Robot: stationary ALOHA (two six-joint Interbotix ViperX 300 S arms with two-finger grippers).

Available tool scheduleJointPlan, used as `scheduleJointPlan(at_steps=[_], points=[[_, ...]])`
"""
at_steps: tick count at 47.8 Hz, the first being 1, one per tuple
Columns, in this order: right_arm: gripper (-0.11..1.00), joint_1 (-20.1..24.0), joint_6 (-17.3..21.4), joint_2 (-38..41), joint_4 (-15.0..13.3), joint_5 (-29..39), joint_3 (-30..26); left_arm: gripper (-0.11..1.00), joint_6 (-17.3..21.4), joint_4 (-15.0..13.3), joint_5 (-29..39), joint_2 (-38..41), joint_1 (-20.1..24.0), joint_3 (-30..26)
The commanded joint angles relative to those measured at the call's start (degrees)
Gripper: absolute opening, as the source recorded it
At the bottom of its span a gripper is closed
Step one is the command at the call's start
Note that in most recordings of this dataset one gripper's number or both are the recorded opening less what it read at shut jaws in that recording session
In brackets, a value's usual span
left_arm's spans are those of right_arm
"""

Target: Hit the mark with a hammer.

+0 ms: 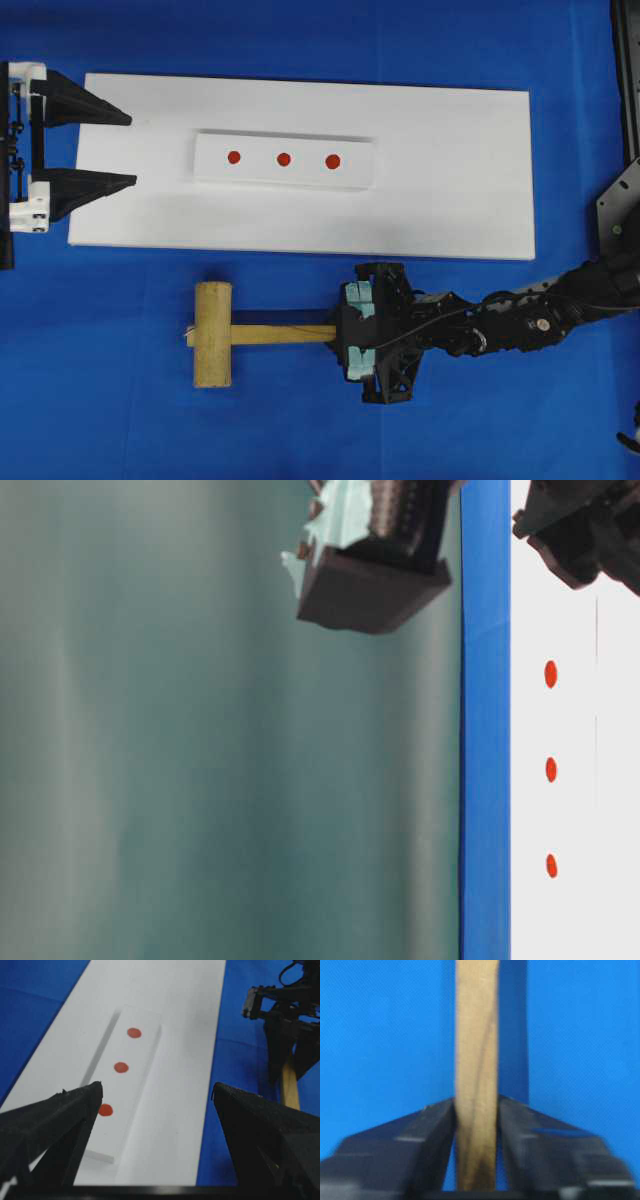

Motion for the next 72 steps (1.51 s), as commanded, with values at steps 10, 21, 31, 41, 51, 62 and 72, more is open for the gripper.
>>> scheduleJointPlan(at_steps=[10, 21, 31, 41, 51, 62, 72], points=[[0.88, -0.1, -0.2, -2.5, -0.1, -1.4, -0.6, 0.88, -0.1, -0.1, 0.8, 0.2, 0.3, -0.5], [0.82, -0.4, -1.2, -8.3, -0.4, -1.5, -0.2, 0.88, 0.0, 0.0, 1.3, -0.3, 0.3, -0.5], [0.83, -2.4, -4.0, -16.0, -0.5, -1.5, 1.6, 0.88, 0.0, -0.1, 1.9, -1.8, 0.2, -0.5], [0.83, -5.7, -7.3, -21.3, -0.5, -1.5, 3.6, 0.88, 0.1, -0.1, 2.1, -4.0, 0.2, -0.4], [0.83, -12.5, -11.0, -24.8, -0.6, -1.1, 5.5, 0.88, 1.1, 0.0, 2.3, -4.9, 0.2, -0.4], [0.83, -21.1, -15.9, -30.9, -0.7, 1.9, 9.7, 0.88, 4.4, 0.0, 2.3, -5.9, 0.2, -0.3], [0.83, -24.3, -16.5, -38.6, -0.6, 3.5, 15.1, 0.88, 7.3, 0.0, 2.3, -8.2, 0.2, 0.4]])
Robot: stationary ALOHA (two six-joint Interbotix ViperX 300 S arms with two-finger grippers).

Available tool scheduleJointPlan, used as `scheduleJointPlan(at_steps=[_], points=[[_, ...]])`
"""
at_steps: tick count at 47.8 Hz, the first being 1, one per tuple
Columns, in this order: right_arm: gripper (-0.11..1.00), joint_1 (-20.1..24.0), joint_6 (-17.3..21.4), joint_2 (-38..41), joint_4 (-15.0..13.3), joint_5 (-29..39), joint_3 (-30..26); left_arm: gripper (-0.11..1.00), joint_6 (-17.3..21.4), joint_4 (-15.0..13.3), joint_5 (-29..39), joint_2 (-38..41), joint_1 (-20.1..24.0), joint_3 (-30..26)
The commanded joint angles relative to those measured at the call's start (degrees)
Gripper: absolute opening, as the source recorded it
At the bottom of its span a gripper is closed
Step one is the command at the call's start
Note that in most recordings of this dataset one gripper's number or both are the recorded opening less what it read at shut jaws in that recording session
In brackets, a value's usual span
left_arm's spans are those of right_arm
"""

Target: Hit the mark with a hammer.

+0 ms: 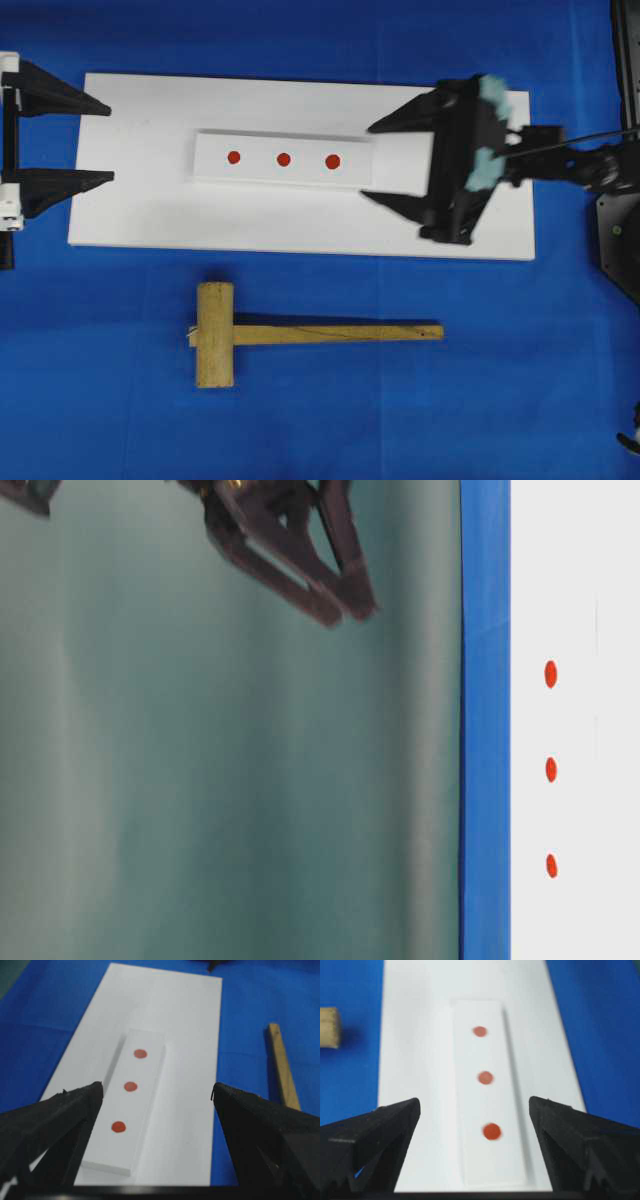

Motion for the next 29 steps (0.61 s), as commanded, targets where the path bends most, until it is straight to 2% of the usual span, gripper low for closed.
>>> scheduleJointPlan(at_steps=[1, 15, 29], points=[[0.83, -0.4, -0.2, -4.8, -0.2, 0.2, 1.8, 0.88, 1.1, 0.0, -0.3, -0.8, 0.2, -0.3], [0.83, -0.4, -0.3, -17.8, -0.1, 0.4, 10.7, 0.88, 5.2, -0.1, -0.1, -5.4, 0.0, 2.2], [0.82, -0.4, 0.1, -30.5, 0.1, 1.5, 20.6, 0.88, 5.2, 0.0, 3.0, -10.8, -1.7, 5.4]])
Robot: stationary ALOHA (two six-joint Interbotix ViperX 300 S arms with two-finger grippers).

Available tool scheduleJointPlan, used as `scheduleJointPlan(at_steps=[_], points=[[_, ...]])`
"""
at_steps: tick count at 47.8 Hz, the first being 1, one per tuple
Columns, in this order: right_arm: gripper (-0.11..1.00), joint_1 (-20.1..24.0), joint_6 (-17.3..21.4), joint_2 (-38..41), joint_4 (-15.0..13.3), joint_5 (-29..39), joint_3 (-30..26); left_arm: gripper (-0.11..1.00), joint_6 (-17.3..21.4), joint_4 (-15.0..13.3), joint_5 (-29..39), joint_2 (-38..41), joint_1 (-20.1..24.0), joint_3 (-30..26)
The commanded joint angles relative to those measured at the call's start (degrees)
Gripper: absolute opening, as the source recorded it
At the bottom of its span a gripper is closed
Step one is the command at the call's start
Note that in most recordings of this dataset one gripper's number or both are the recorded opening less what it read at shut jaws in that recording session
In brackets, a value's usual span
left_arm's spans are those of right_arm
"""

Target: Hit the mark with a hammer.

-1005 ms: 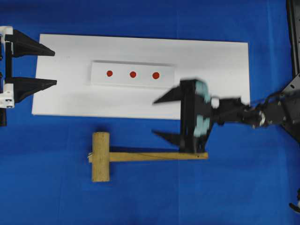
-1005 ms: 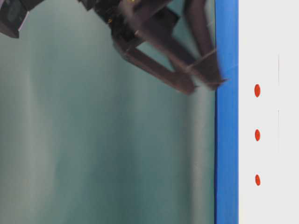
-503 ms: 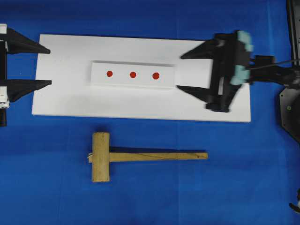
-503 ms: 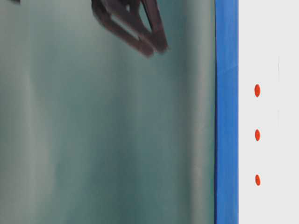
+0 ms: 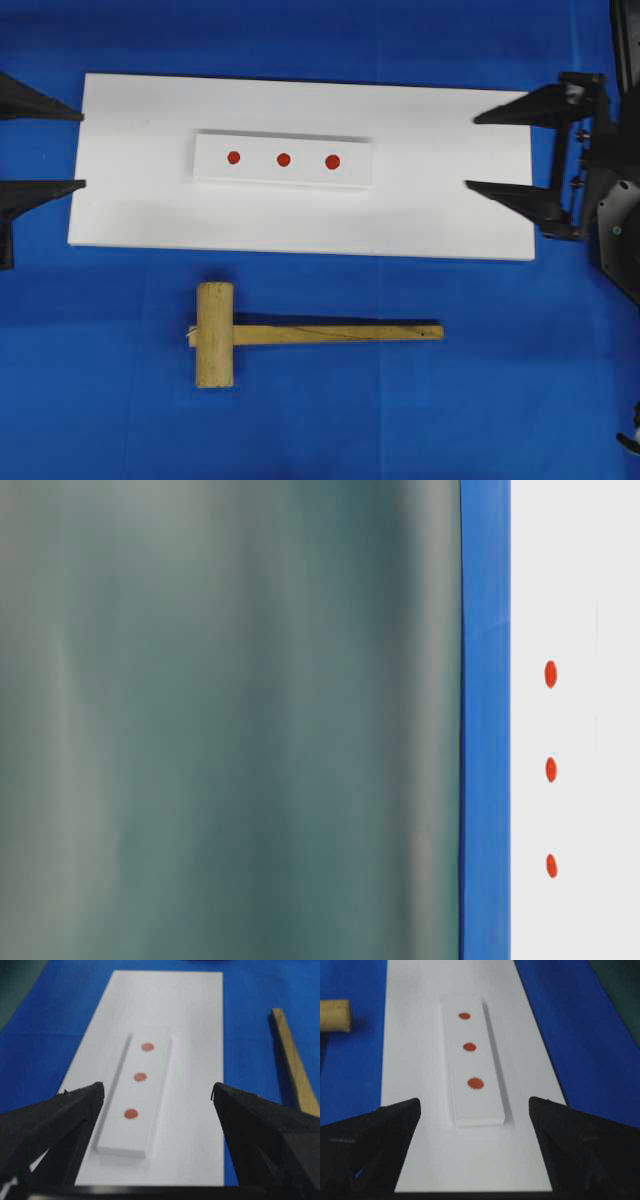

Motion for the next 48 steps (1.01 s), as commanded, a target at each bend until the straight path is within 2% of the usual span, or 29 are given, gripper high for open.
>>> scheduleJointPlan(at_steps=[1, 10, 16, 48], points=[[0.82, -0.1, 0.1, -3.1, 0.1, 1.1, 1.6, 0.88, 0.0, 0.0, 0.3, -1.1, -1.2, 0.2], [0.81, -0.1, 0.2, -8.7, 0.4, 2.5, 6.9, 0.85, 0.3, 0.0, 0.3, -4.0, -3.4, 2.8], [0.81, -0.1, 0.3, -11.5, 1.8, 2.5, 9.4, 0.82, 0.3, 0.0, -0.2, -4.2, -4.0, 3.8], [0.81, -0.1, 0.3, -12.8, 2.4, 2.5, 10.0, 0.81, 0.4, 0.0, -0.3, -4.2, -4.4, 4.3]])
